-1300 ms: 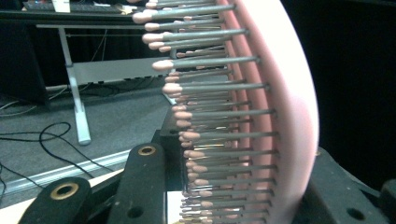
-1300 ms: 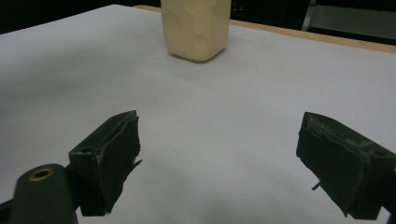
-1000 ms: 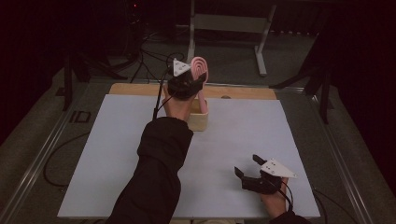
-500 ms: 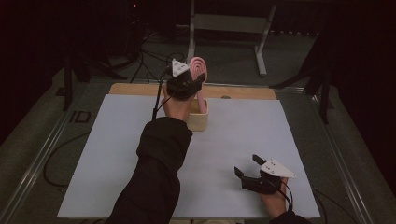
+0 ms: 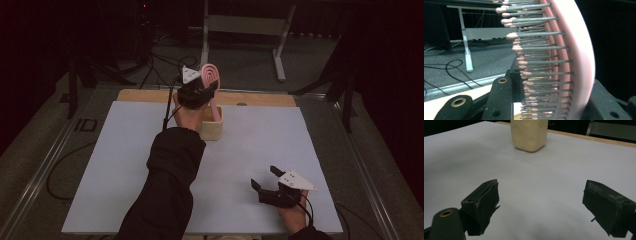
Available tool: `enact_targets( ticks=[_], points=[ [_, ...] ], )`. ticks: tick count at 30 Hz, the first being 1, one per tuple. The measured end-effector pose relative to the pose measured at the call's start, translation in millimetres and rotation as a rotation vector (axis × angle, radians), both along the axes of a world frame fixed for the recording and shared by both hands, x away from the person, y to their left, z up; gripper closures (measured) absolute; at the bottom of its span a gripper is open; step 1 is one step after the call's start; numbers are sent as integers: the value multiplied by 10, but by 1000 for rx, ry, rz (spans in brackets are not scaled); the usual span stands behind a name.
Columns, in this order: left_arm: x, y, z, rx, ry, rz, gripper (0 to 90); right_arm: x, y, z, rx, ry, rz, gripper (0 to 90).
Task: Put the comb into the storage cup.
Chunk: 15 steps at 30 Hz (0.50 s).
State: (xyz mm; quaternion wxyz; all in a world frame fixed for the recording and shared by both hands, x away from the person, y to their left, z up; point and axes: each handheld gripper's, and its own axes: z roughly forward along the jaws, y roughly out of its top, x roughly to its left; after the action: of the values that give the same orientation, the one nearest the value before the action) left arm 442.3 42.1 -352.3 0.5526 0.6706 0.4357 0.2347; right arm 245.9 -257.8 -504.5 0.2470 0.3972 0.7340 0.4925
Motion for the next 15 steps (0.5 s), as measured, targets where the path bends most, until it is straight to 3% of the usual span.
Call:
enact_targets(
  ticks=[15],
  points=[
    [-8, -14, -100, 5, 19, 2, 633, 1, 4, -3, -5, 5, -1, 134]
  ],
)
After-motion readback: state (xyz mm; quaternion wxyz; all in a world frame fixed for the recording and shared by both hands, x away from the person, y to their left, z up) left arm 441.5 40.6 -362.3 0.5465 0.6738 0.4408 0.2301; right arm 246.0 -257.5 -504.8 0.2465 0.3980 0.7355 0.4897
